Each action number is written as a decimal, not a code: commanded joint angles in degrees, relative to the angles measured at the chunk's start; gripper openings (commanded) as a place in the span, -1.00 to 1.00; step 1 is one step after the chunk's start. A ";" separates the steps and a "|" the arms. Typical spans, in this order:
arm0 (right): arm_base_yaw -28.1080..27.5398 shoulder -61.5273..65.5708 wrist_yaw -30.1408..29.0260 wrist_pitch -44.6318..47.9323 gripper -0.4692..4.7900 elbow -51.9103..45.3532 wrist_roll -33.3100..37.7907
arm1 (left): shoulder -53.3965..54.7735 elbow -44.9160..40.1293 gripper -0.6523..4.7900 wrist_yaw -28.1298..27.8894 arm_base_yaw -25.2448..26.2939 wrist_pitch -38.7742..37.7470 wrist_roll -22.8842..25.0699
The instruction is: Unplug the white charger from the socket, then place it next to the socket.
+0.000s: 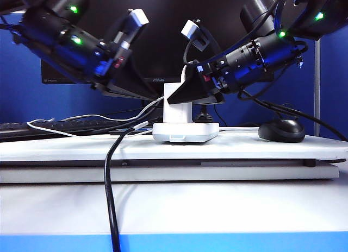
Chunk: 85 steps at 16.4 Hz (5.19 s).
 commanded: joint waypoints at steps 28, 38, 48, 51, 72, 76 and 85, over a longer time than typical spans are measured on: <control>1.86 -0.63 -2.56 2.89 -0.66 0.33 -0.24 | 9.60 0.15 -0.78 -8.98 -4.74 -1.60 0.17; 2.14 -0.83 -2.69 7.23 -0.66 0.35 1.77 | 9.62 0.15 -0.78 -10.01 -4.74 -2.73 0.85; 1.95 -1.75 -1.64 7.69 -0.66 0.35 2.19 | 9.94 0.15 -0.78 -10.45 -4.74 -3.56 1.44; 1.79 -2.97 -1.46 9.60 -0.66 0.35 3.50 | 9.94 0.15 -0.78 -10.45 -4.74 -3.54 1.44; 2.16 -5.03 -2.69 14.78 -0.71 0.35 4.72 | 9.94 0.13 -0.78 -11.30 -4.74 -4.63 1.46; 2.16 -5.97 -2.36 15.08 -0.71 0.35 3.08 | 9.94 0.13 -0.78 -11.30 -4.74 -4.90 1.46; 2.14 -7.04 -2.27 16.74 -0.71 0.33 6.69 | 10.27 0.15 -0.78 -11.17 -4.74 -5.46 1.46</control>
